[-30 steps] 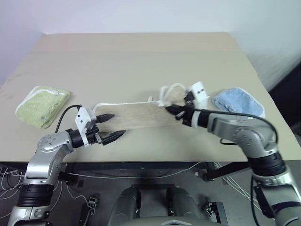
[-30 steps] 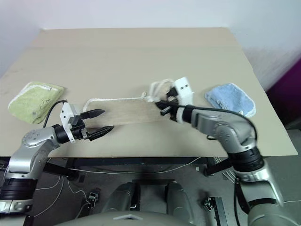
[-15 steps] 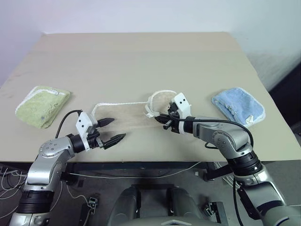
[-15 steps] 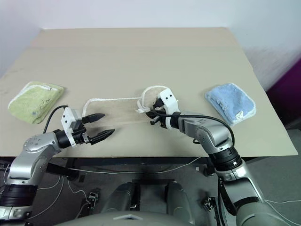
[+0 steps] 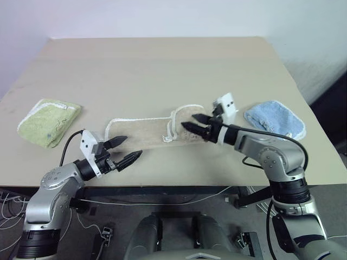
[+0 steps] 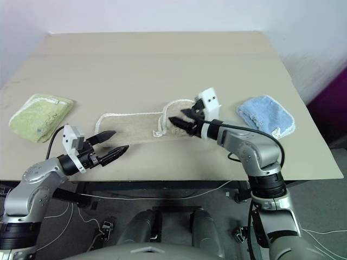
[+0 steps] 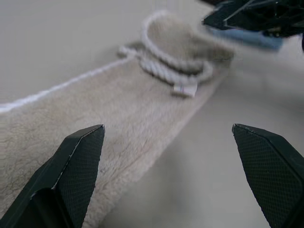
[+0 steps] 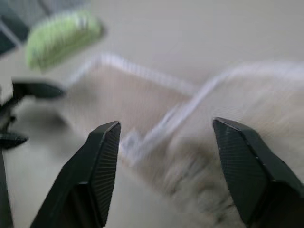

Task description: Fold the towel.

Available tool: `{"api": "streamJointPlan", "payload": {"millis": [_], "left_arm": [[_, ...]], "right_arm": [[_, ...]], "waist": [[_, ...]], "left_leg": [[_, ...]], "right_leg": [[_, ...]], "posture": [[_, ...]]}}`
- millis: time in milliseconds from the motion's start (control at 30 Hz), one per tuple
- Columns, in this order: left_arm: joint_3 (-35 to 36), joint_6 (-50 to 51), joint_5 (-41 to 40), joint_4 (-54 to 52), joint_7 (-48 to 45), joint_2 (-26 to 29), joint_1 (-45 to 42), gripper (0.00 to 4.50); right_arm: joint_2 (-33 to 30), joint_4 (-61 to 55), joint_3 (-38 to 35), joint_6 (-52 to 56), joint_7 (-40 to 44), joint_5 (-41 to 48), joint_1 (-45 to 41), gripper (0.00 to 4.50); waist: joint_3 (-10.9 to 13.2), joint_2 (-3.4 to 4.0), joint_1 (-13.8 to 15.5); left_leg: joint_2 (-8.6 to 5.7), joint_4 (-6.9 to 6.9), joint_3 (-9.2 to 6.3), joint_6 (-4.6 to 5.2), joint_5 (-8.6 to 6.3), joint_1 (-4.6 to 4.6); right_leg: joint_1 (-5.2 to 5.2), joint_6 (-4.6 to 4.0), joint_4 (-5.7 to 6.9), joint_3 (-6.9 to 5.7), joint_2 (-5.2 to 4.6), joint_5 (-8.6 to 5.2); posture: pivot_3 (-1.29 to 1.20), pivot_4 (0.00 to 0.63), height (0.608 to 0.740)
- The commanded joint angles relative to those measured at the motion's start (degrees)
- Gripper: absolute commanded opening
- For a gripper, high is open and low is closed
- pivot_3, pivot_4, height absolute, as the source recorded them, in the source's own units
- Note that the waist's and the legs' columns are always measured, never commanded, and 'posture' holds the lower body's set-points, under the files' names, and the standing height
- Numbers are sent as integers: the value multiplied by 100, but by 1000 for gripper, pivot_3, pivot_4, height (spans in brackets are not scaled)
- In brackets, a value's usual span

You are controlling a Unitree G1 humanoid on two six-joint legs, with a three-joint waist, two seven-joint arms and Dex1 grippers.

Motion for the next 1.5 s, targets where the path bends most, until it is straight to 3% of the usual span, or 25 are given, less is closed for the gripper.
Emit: {"api": "streamJointPlan", "payload": {"millis": [33,200,433,567,867,1000,1167,1500], "left_arm": [[526,581,-810,-541,729,-288,168,4500],[852,1114,-1624,-1020,1899,-1021,626,4500],[918,1261,-2012,-1521,3092,-1697,1173,4500],[867,1239,-2094,-1773,3647,-1953,1385,4500],[1020,1257,-2776,-1806,4964,-2477,1462,4500],[1187,1179,-3481,-1590,5440,-2618,1216,4500],[1177,1229,-3798,-1100,6058,-2546,655,4500],[1075,1275,-3924,-484,6191,-2426,-117,4500]], "right_arm": [[-76,456,-114,-795,284,-461,-275,2542],[230,1974,746,-2610,844,-1767,-456,895],[812,3983,1151,-3982,1249,-2641,-741,895],[893,4451,1385,-4358,1439,-3095,-645,895],[734,3216,768,-4309,1787,-2679,-605,895],[624,2688,591,-4170,1827,-2555,-636,895],[606,2269,433,-4013,1772,-2468,-645,895],[573,1863,382,-3885,1631,-2533,-392,895]], "waist": [[0,0,-3],[-2,-3,-26],[-2,-4,-10],[-8,-11,-8],[-7,-9,-2],[-8,-10,8],[-7,-9,22],[-8,-9,34]], "left_leg": [[0,0,0,0,0,1],[0,0,5,0,0,5],[-6,4,5,-2,1,4],[-4,4,2,-2,1,12],[-4,-1,2,-3,0,33],[-4,-1,1,-3,0,31],[-7,0,0,-3,0,31],[-12,2,-2,-5,2,31]], "right_leg": [[1,0,0,0,0,0],[2,0,1,2,5,0],[3,1,4,0,10,0],[12,0,3,-2,12,0],[33,-1,-4,0,10,-1],[32,-1,-4,-1,8,-1],[34,-1,-4,-4,13,-1],[36,-1,-3,-11,13,-1]], "posture": [[0,150,740],[0,150,740],[0,150,740],[0,150,740],[0,150,740],[0,150,740],[0,150,740],[0,150,740]]}}
